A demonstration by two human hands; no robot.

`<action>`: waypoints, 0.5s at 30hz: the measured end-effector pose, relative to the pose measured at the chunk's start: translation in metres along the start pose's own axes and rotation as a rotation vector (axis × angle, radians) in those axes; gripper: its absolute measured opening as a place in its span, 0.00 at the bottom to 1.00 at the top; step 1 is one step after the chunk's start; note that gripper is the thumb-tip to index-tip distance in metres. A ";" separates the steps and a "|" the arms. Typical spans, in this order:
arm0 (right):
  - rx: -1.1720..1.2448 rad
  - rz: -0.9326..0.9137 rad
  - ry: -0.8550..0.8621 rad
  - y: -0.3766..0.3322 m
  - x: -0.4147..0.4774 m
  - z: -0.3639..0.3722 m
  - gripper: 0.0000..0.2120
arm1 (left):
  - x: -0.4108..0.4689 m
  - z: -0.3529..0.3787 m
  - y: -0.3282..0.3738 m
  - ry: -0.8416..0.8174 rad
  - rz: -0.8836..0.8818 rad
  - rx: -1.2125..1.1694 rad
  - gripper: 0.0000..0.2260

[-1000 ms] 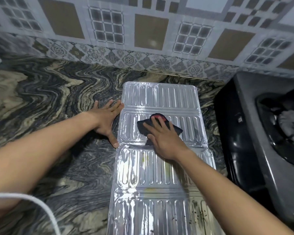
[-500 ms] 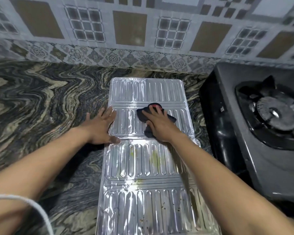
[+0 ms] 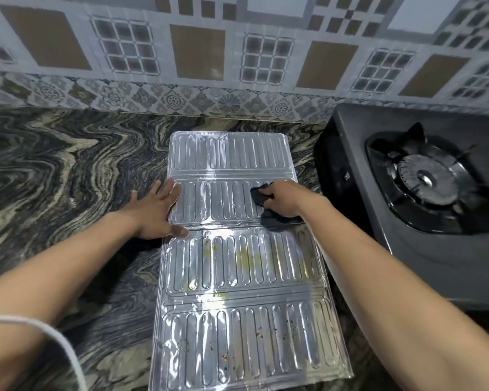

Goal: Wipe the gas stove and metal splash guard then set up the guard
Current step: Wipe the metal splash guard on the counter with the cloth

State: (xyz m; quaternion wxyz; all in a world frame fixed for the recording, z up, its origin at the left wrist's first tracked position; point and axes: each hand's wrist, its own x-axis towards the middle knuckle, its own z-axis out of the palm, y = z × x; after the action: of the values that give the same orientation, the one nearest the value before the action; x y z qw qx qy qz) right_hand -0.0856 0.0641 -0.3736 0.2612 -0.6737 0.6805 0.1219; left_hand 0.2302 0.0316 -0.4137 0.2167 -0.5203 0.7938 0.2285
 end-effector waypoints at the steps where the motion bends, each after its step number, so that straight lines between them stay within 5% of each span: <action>1: 0.020 0.009 0.007 -0.001 -0.009 0.008 0.25 | 0.000 0.000 0.000 -0.002 -0.001 0.004 0.54; 7: 0.000 0.005 0.405 -0.001 -0.065 0.115 0.25 | 0.001 -0.001 0.003 0.010 0.001 0.000 0.54; 15: -0.046 0.033 0.489 0.003 -0.050 0.124 0.26 | -0.015 0.000 0.004 0.096 0.038 0.054 0.49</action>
State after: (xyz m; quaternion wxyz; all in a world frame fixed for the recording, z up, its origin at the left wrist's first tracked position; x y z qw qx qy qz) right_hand -0.0669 0.1709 -0.4514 0.0714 -0.6776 0.7315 -0.0251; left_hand 0.2319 0.0438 -0.4040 0.1879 -0.5097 0.8187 0.1859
